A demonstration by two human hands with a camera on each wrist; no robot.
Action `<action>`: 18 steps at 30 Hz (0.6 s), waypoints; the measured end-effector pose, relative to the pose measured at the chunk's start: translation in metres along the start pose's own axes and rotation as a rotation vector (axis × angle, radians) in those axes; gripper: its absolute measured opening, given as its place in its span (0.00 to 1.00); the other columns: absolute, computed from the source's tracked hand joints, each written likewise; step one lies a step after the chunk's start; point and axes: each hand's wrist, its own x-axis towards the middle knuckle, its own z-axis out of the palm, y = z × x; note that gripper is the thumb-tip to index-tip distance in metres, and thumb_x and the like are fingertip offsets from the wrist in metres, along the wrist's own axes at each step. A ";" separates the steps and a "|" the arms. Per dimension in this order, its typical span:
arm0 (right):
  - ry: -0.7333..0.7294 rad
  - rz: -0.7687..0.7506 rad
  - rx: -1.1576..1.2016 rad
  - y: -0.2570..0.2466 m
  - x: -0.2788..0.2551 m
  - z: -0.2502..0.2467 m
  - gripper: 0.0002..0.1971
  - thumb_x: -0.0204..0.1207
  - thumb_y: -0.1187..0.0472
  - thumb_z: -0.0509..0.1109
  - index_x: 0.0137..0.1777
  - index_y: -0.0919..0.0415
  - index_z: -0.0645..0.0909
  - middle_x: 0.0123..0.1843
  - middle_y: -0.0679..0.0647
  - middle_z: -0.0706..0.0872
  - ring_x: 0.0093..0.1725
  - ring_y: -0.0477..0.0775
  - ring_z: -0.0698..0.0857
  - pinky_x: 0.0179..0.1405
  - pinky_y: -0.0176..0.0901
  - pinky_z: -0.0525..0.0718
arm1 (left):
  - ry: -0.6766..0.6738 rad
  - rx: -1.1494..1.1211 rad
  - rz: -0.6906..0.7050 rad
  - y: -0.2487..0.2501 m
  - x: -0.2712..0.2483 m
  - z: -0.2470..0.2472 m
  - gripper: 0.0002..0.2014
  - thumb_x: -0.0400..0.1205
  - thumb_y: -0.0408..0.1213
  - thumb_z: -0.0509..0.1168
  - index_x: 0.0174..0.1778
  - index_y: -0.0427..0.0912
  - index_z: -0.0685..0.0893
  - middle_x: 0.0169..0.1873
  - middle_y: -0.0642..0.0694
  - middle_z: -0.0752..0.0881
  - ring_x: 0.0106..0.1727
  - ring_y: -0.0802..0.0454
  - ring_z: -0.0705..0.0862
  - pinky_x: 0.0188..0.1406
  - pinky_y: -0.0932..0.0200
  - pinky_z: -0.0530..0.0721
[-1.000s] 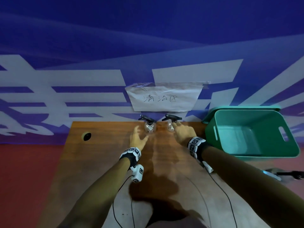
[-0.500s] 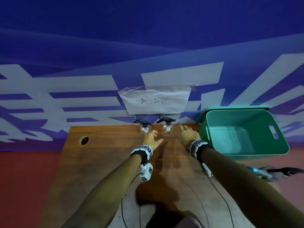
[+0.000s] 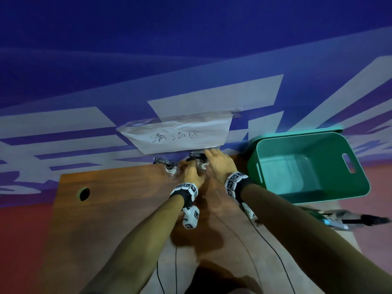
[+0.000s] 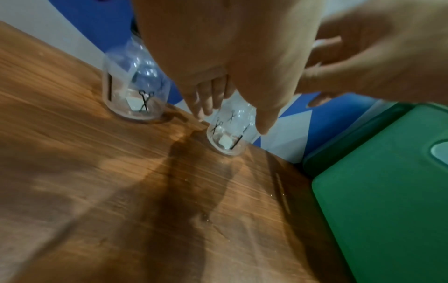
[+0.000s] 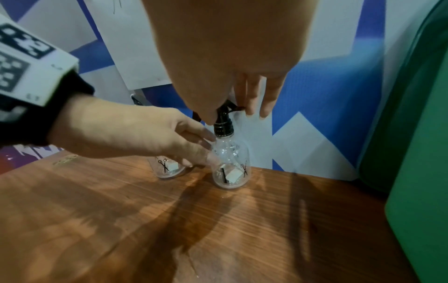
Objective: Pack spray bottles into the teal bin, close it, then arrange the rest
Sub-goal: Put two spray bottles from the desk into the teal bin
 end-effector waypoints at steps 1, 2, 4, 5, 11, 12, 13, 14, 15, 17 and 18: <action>0.005 -0.016 -0.001 -0.001 0.002 0.002 0.26 0.78 0.51 0.70 0.75 0.53 0.70 0.68 0.54 0.81 0.67 0.59 0.79 0.65 0.54 0.79 | 0.001 0.011 0.007 0.001 0.003 0.002 0.20 0.78 0.31 0.74 0.65 0.36 0.80 0.58 0.39 0.88 0.61 0.40 0.86 0.54 0.57 0.80; -0.004 -0.018 -0.002 -0.003 0.005 0.003 0.26 0.78 0.51 0.70 0.75 0.54 0.71 0.68 0.55 0.81 0.67 0.59 0.79 0.65 0.54 0.79 | 0.008 0.017 0.023 0.001 0.006 0.005 0.19 0.77 0.28 0.73 0.64 0.36 0.80 0.58 0.39 0.88 0.60 0.39 0.86 0.55 0.55 0.82; -0.027 0.002 -0.011 -0.003 0.010 0.008 0.25 0.78 0.51 0.71 0.74 0.53 0.72 0.67 0.55 0.83 0.66 0.59 0.80 0.65 0.54 0.78 | 0.037 0.041 0.039 -0.002 0.016 0.012 0.19 0.75 0.24 0.71 0.62 0.36 0.81 0.58 0.38 0.87 0.62 0.38 0.85 0.60 0.47 0.85; -0.046 0.006 -0.030 -0.003 0.012 0.009 0.24 0.79 0.50 0.70 0.73 0.53 0.73 0.65 0.55 0.85 0.65 0.59 0.82 0.64 0.53 0.77 | 0.045 0.051 0.040 -0.003 0.019 0.014 0.18 0.75 0.23 0.70 0.61 0.36 0.82 0.58 0.37 0.88 0.61 0.37 0.86 0.61 0.44 0.86; -0.128 -0.014 -0.074 -0.003 0.021 0.023 0.17 0.83 0.47 0.64 0.70 0.48 0.75 0.54 0.53 0.90 0.53 0.56 0.88 0.58 0.50 0.82 | 0.006 0.076 0.037 0.001 0.022 0.011 0.11 0.79 0.21 0.63 0.52 0.31 0.89 0.51 0.32 0.91 0.53 0.34 0.89 0.50 0.47 0.87; -0.129 -0.005 -0.074 -0.004 0.021 0.023 0.17 0.83 0.47 0.64 0.69 0.50 0.75 0.52 0.54 0.90 0.53 0.57 0.88 0.57 0.50 0.82 | 0.001 0.081 0.038 -0.001 0.024 0.010 0.10 0.80 0.22 0.64 0.51 0.31 0.89 0.50 0.32 0.91 0.53 0.33 0.89 0.49 0.47 0.87; -0.127 0.002 -0.079 -0.005 0.022 0.023 0.16 0.83 0.47 0.64 0.67 0.52 0.75 0.51 0.54 0.90 0.52 0.58 0.88 0.56 0.51 0.82 | 0.005 0.085 0.042 -0.001 0.024 0.008 0.09 0.81 0.24 0.64 0.51 0.32 0.89 0.49 0.33 0.91 0.52 0.33 0.89 0.47 0.48 0.86; -0.129 0.008 -0.081 -0.006 0.023 0.023 0.16 0.83 0.46 0.64 0.65 0.54 0.76 0.50 0.55 0.90 0.51 0.59 0.88 0.54 0.51 0.81 | 0.007 0.092 0.049 -0.002 0.025 0.007 0.09 0.82 0.26 0.63 0.50 0.34 0.89 0.48 0.33 0.91 0.51 0.33 0.90 0.45 0.49 0.86; -0.130 0.014 -0.068 -0.008 0.024 0.021 0.16 0.82 0.46 0.64 0.64 0.55 0.76 0.50 0.55 0.89 0.50 0.60 0.88 0.52 0.51 0.81 | 0.003 0.095 0.047 -0.002 0.026 0.005 0.09 0.82 0.27 0.63 0.50 0.35 0.88 0.48 0.34 0.91 0.51 0.34 0.90 0.44 0.49 0.86; -0.148 0.037 0.003 -0.009 0.026 0.016 0.15 0.81 0.49 0.67 0.63 0.55 0.75 0.52 0.56 0.88 0.52 0.61 0.87 0.51 0.52 0.81 | 0.001 0.109 0.038 -0.004 0.028 0.004 0.07 0.82 0.29 0.63 0.50 0.38 0.87 0.49 0.36 0.91 0.51 0.35 0.89 0.45 0.50 0.85; -0.166 0.047 0.047 -0.009 0.026 0.014 0.16 0.80 0.52 0.69 0.64 0.55 0.73 0.54 0.57 0.87 0.53 0.62 0.87 0.51 0.53 0.83 | -0.004 0.113 0.034 -0.005 0.028 0.004 0.06 0.82 0.29 0.64 0.50 0.40 0.86 0.49 0.36 0.91 0.51 0.36 0.89 0.45 0.50 0.85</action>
